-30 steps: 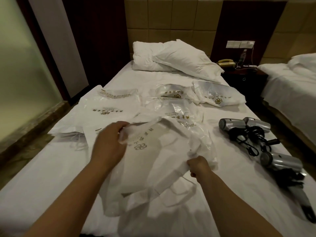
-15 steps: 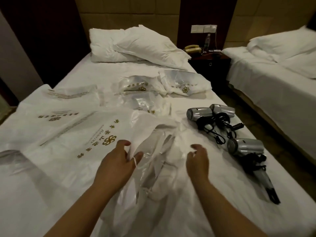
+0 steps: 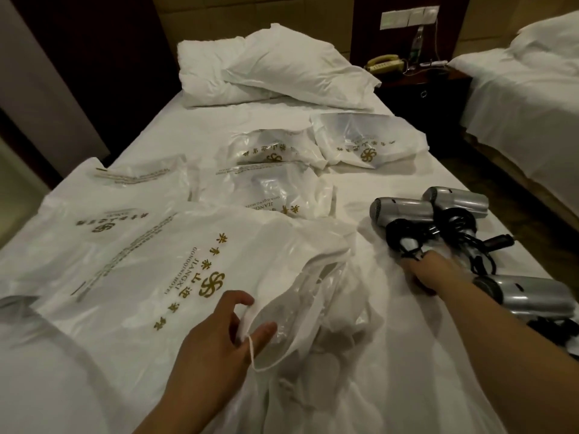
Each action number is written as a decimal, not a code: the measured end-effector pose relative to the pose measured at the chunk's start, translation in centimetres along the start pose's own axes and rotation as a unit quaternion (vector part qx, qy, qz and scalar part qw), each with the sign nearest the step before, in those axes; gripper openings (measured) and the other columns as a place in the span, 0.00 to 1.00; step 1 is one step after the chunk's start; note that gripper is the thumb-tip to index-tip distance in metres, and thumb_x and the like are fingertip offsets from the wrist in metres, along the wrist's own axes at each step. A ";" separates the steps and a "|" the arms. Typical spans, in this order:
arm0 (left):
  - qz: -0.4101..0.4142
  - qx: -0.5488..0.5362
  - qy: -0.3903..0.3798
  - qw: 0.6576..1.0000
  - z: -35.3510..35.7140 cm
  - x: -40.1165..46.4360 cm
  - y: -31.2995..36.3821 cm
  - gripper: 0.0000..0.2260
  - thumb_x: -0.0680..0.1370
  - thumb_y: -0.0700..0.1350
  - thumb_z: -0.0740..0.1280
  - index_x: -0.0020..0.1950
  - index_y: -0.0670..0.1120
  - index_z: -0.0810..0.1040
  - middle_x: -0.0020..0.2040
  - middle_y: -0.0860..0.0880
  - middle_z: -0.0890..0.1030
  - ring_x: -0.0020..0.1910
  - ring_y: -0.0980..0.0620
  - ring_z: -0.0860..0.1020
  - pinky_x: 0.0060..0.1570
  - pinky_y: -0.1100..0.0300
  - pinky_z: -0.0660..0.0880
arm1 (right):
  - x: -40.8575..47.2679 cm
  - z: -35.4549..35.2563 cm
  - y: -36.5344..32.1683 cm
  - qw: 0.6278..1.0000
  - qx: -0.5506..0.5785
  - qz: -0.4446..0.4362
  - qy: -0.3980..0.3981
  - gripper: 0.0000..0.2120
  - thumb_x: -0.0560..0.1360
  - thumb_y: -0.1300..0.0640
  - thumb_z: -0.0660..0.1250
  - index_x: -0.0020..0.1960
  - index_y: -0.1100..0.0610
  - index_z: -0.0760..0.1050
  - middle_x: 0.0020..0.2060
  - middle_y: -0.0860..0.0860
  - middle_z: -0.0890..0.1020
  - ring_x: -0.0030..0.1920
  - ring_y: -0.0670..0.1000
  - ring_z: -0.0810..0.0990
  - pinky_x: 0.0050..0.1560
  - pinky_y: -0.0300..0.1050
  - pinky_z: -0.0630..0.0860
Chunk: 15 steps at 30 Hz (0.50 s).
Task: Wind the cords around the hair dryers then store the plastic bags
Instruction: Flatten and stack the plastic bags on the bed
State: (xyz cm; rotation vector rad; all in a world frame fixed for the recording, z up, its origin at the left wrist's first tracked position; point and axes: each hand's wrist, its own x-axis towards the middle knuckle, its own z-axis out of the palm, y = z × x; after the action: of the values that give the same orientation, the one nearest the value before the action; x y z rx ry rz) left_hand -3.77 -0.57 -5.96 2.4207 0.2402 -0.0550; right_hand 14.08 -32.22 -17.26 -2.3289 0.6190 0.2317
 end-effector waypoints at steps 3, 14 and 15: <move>0.007 -0.004 0.008 1.000 -0.3 0.3 0.0 0.09 0.74 0.59 0.64 0.50 0.59 0.68 0.35 0.51 0.77 0.34 0.58 0.77 0.32 0.69 0.72 | -2.0 2.2 -0.5 0.997 0.069 0.022 -0.028 0.22 0.79 0.51 0.60 0.64 0.68 0.67 0.55 0.65 0.76 0.55 0.63 0.75 0.54 0.52 0.72; 0.071 0.025 -0.001 0.997 0.4 -1.5 -0.9 0.12 0.79 0.53 0.59 0.57 0.53 0.79 0.40 0.51 0.81 0.38 0.54 0.78 0.34 0.64 0.68 | -19.6 5.8 6.1 0.977 0.201 0.049 -0.044 0.15 0.78 0.52 0.61 0.60 0.60 0.68 0.47 0.62 0.77 0.38 0.57 0.75 0.31 0.43 0.69; 0.081 0.039 -0.003 0.996 0.3 -2.0 -1.2 0.12 0.80 0.52 0.59 0.58 0.52 0.80 0.44 0.50 0.83 0.42 0.52 0.79 0.36 0.63 0.68 | -21.3 5.9 6.6 0.975 0.210 0.058 -0.044 0.15 0.78 0.51 0.62 0.59 0.60 0.68 0.47 0.62 0.77 0.40 0.58 0.76 0.35 0.46 0.72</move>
State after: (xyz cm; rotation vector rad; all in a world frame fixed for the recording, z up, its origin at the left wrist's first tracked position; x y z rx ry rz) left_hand -5.93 -0.22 -6.74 2.5083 0.0389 0.0013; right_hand -7.69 -24.61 -18.46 -1.8692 0.6883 0.2308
